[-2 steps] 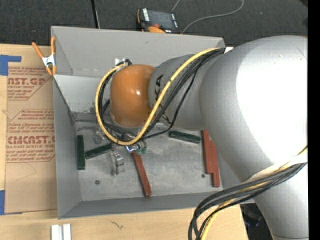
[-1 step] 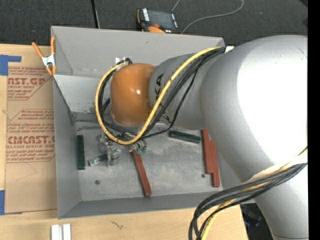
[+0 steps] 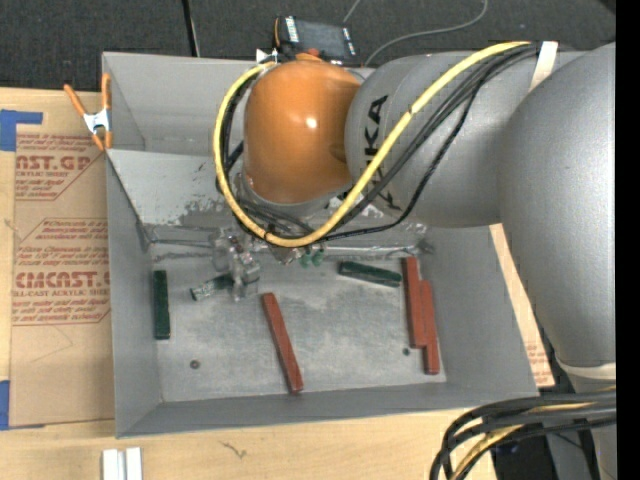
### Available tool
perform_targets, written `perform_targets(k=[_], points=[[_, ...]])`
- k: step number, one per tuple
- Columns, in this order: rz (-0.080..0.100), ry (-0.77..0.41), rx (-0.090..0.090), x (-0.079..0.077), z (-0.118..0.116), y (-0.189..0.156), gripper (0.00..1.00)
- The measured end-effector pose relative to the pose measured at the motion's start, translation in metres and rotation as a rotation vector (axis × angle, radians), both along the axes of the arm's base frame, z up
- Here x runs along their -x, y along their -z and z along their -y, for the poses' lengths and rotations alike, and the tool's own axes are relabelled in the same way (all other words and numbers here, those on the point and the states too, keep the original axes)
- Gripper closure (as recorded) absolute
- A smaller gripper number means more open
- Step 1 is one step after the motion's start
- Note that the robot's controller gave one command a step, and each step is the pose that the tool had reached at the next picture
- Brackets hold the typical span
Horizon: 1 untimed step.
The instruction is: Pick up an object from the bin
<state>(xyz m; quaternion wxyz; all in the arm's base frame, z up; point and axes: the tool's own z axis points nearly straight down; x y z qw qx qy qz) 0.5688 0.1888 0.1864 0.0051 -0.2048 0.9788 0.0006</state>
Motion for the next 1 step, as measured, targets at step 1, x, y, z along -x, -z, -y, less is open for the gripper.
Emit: perform_targets(k=[1], points=[[-0.001, 0.018, 0.001, 0.0034, 0.0207, -0.0498, 1.00]])
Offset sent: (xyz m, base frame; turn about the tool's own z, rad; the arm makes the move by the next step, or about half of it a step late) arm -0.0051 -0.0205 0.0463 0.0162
